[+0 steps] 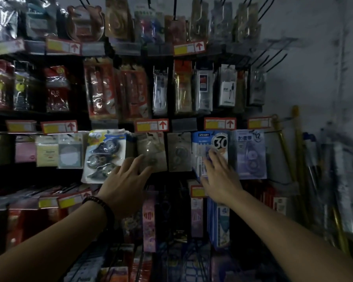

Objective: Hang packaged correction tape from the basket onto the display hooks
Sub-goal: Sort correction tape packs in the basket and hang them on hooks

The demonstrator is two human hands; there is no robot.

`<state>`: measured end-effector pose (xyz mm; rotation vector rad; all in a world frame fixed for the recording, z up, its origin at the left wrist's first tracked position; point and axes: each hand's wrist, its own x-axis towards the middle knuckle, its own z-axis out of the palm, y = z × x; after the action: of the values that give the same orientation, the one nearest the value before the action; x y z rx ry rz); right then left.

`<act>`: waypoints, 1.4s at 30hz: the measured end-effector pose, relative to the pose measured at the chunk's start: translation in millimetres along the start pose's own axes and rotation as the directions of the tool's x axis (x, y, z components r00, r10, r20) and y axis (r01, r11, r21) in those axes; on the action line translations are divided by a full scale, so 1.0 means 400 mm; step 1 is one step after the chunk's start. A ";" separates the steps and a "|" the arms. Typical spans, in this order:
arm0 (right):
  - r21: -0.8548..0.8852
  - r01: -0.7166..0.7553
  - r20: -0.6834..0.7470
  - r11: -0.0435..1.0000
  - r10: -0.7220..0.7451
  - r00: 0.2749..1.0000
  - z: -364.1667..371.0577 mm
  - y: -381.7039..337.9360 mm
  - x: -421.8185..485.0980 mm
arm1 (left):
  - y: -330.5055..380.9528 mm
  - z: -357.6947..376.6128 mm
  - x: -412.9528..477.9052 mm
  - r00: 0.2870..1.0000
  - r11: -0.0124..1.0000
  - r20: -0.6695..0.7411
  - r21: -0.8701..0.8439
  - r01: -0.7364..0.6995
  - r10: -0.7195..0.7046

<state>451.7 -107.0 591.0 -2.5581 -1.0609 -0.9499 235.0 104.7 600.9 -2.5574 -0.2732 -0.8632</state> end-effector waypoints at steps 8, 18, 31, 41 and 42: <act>0.065 -0.022 0.074 0.998 0.017 0.997 0.025 0.042 0.089 | 0.014 0.027 0.042 1.000 0.999 0.014 0.037 0.008 -0.009; 0.199 0.028 -0.043 0.980 -0.020 0.999 -0.022 0.120 0.036 | 0.078 0.033 0.069 0.999 1.000 0.043 -0.004 0.025 -0.025; 0.092 -0.237 -0.011 0.967 0.239 0.971 0.039 0.259 -0.025 | 0.127 0.043 0.100 0.998 0.999 0.066 0.029 -0.026 0.025; 0.045 -0.219 0.049 0.975 0.217 0.975 0.046 0.251 0.009 | 0.159 0.026 0.128 0.993 1.000 0.114 -0.012 -0.006 0.007; 0.048 -0.215 0.054 0.975 0.213 0.976 0.038 0.254 0.004 | 0.160 0.022 0.122 0.994 1.000 0.113 -0.019 -0.006 0.008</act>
<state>530.6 -172.7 585.1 -2.5982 -0.7895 -0.7966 298.2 54.1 603.3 -2.6277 -0.2910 -0.7224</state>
